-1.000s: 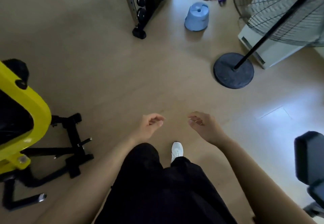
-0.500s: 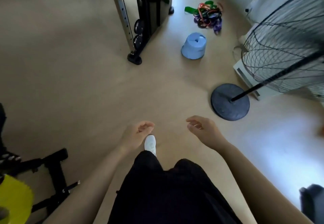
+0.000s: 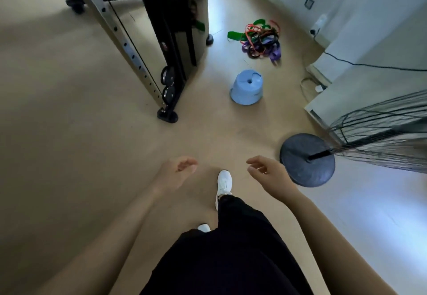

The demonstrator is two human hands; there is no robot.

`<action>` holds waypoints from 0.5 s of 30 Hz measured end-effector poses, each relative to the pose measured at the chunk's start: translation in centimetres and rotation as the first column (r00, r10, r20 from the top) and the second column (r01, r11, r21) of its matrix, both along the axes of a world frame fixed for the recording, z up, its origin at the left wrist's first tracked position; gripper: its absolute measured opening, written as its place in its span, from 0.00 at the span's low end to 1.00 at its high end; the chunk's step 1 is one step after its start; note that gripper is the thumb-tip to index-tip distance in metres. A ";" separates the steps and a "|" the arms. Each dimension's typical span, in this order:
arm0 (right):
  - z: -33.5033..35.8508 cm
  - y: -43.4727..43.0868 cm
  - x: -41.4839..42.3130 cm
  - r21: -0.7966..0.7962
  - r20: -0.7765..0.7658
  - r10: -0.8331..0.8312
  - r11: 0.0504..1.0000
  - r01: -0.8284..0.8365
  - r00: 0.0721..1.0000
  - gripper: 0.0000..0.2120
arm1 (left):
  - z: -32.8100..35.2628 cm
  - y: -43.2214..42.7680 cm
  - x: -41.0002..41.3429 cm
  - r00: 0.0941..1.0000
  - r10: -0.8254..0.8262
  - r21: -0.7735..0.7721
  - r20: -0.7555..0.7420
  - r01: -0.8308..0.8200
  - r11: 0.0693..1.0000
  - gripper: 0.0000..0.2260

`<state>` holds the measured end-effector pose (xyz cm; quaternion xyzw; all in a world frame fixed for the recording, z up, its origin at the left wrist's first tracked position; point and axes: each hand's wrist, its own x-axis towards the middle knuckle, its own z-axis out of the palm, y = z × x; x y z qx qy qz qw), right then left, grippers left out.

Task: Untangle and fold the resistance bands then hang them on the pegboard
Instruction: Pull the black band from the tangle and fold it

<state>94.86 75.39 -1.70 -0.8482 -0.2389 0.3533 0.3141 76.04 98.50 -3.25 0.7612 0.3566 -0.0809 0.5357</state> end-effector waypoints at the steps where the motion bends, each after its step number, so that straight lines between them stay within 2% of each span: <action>1: -0.4 1.1 1.8 0.005 -0.011 -0.003 1.000 0.003 1.000 0.08 | 0.2 1.0 1.8 1.000 -0.008 0.011 -0.011 0.008 1.000 0.06; 7: -1.7 8.8 12.3 0.010 -0.062 0.029 1.000 -0.028 0.998 0.09 | 1.5 6.6 11.3 0.998 0.055 0.000 -0.028 -0.055 0.998 0.07; 15: -2.0 18.3 23.5 0.020 -0.066 -0.102 0.994 0.104 0.993 0.08 | 0.8 15.3 22.0 0.996 0.085 -0.057 0.014 -0.085 0.995 0.10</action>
